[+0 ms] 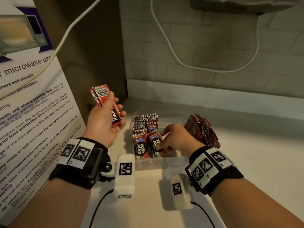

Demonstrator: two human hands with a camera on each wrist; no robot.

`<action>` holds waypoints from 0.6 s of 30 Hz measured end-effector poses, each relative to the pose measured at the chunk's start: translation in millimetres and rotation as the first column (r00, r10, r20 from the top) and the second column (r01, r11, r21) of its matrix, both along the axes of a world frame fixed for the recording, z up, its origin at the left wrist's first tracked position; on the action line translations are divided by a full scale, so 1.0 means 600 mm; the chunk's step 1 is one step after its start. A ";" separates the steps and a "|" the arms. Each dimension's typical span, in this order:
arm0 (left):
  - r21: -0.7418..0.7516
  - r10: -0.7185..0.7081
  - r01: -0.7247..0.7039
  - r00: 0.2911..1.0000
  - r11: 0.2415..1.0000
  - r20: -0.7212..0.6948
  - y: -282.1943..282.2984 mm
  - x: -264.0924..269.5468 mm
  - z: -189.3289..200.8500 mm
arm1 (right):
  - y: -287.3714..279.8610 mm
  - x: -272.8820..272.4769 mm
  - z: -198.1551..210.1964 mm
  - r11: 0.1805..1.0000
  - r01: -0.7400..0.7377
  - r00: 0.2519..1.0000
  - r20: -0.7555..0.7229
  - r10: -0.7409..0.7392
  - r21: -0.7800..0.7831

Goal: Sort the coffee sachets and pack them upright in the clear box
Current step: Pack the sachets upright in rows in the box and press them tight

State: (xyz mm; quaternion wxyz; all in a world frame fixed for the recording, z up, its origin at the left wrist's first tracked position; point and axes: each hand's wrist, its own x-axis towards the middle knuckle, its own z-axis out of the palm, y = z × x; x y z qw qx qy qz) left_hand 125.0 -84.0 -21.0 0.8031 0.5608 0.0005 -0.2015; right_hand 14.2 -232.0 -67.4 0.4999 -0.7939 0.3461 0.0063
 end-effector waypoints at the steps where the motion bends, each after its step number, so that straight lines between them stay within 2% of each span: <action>1: 0.001 -0.003 0.003 1.000 1.000 0.002 -0.001 0.000 -0.001 | 0.002 0.005 -0.004 1.000 -0.006 1.000 -0.027 0.006 -0.012; 9: -0.004 -0.006 0.006 1.000 1.000 0.011 -0.004 0.003 -0.005 | 0.002 0.019 -0.014 0.998 0.001 0.989 -0.145 -0.011 -0.067; 15: -0.007 -0.019 0.019 1.000 1.000 0.014 -0.007 0.004 -0.007 | -0.004 0.003 -0.010 0.983 0.098 0.995 -0.033 -0.094 0.153; 18: -0.004 -0.033 0.033 0.999 0.999 0.008 -0.010 0.004 -0.009 | 0.001 0.010 -0.012 0.972 0.128 0.991 -0.001 -0.131 0.197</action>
